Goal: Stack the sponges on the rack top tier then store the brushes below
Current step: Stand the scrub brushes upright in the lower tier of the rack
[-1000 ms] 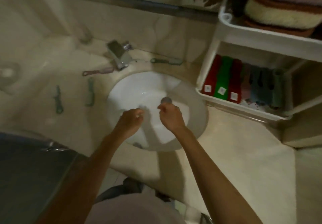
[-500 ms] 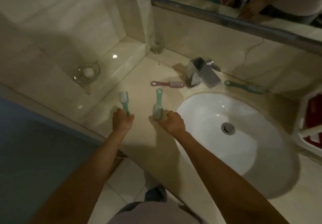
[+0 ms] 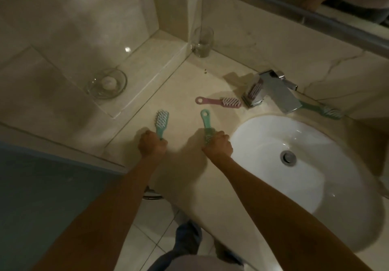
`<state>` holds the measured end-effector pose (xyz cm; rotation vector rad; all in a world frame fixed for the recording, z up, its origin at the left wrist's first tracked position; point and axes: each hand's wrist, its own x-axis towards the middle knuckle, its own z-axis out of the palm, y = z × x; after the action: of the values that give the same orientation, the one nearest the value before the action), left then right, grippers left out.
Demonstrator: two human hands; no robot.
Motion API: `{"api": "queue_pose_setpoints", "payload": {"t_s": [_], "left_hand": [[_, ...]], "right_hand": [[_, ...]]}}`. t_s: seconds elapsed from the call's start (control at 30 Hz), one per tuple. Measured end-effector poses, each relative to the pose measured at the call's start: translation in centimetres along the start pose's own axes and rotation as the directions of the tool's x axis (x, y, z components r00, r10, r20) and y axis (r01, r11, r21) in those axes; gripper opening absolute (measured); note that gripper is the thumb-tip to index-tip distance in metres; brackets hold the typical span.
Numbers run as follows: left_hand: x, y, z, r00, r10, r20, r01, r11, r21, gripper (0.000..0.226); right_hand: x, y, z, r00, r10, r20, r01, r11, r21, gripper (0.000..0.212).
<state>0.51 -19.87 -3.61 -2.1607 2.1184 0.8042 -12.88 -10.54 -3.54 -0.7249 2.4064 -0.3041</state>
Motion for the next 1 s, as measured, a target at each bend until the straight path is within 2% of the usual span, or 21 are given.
{"api": "queue_pose_setpoints", "payload": {"t_s": [0.1,0.2,0.27,0.37,0.5,0.57,0.63,0.73,0.8,0.83,0.87,0.93,0.97,1.0], "left_hand": [[-0.1,0.0,0.0,0.999,-0.033,-0.037,0.03,0.996,-0.081,0.046],[-1.2,0.3,0.0,0.995,0.006,-0.095,-0.028,0.973,-0.229,0.043],[-2.3,0.7,-0.1,0.98,0.08,-0.18,-0.139,0.929,-0.344,0.025],[-4.4,2.2,-0.3,0.92,0.3,-0.25,-0.381,0.831,-0.404,0.008],[-8.6,6.1,-0.2,0.788,0.534,-0.307,-0.616,0.691,-0.378,0.016],[-10.9,8.7,0.7,0.719,0.649,-0.249,-0.691,0.631,-0.352,0.022],[-13.2,11.1,2.3,0.673,0.737,-0.059,-0.699,0.609,-0.375,0.029],[-17.6,14.2,4.9,0.551,0.799,0.242,-0.655,0.594,-0.467,0.023],[-20.8,15.8,6.6,0.509,0.8,0.319,-0.596,0.595,-0.54,0.014],[-22.3,16.5,7.5,0.502,0.798,0.333,-0.564,0.594,-0.573,0.016],[-24.0,17.2,8.3,0.504,0.795,0.339,-0.533,0.595,-0.602,0.02],[-27.4,18.7,9.8,0.517,0.782,0.347,-0.459,0.596,-0.659,0.024],[-29.2,19.4,10.7,0.526,0.774,0.351,-0.42,0.596,-0.685,0.025],[-31.0,20.1,11.4,0.54,0.762,0.356,-0.379,0.598,-0.706,0.023]], "right_hand": [[0.2,0.8,-0.3,0.999,0.035,-0.002,-0.035,0.999,0.038,0.044],[-0.1,2.4,-0.9,1.0,0.008,0.018,-0.008,1.0,0.005,0.034],[-0.5,3.6,-1.9,0.999,-0.019,0.026,0.02,0.998,-0.054,0.031],[-1.2,5.6,-4.3,0.995,-0.096,0.008,0.097,0.994,-0.058,0.027],[-2.7,10.1,-9.0,0.955,-0.273,-0.117,0.251,0.953,-0.17,0.026],[-4.0,12.7,-11.6,0.924,-0.326,-0.202,0.284,0.935,-0.211,0.026],[-5.5,15.5,-14.0,0.9,-0.345,-0.266,0.282,0.927,-0.247,0.025],[-7.9,20.0,-17.2,0.896,-0.348,-0.277,0.268,0.919,-0.289,0.029],[-9.4,23.2,-18.8,0.904,-0.313,-0.29,0.227,0.928,-0.295,0.033],[-10.2,24.9,-19.4,0.896,-0.297,-0.33,0.206,0.937,-0.283,0.035],[-11.1,26.6,-20.0,0.866,-0.285,-0.411,0.194,0.949,-0.25,0.037],[-12.9,29.8,-20.8,0.744,-0.183,-0.643,0.193,0.98,-0.056,0.039],[-13.8,31.4,-21.2,0.69,-0.061,-0.721,0.197,0.975,0.106,0.039],[-14.7,33.0,-21.5,0.669,0.082,-0.739,0.196,0.939,0.282,0.037]]}}
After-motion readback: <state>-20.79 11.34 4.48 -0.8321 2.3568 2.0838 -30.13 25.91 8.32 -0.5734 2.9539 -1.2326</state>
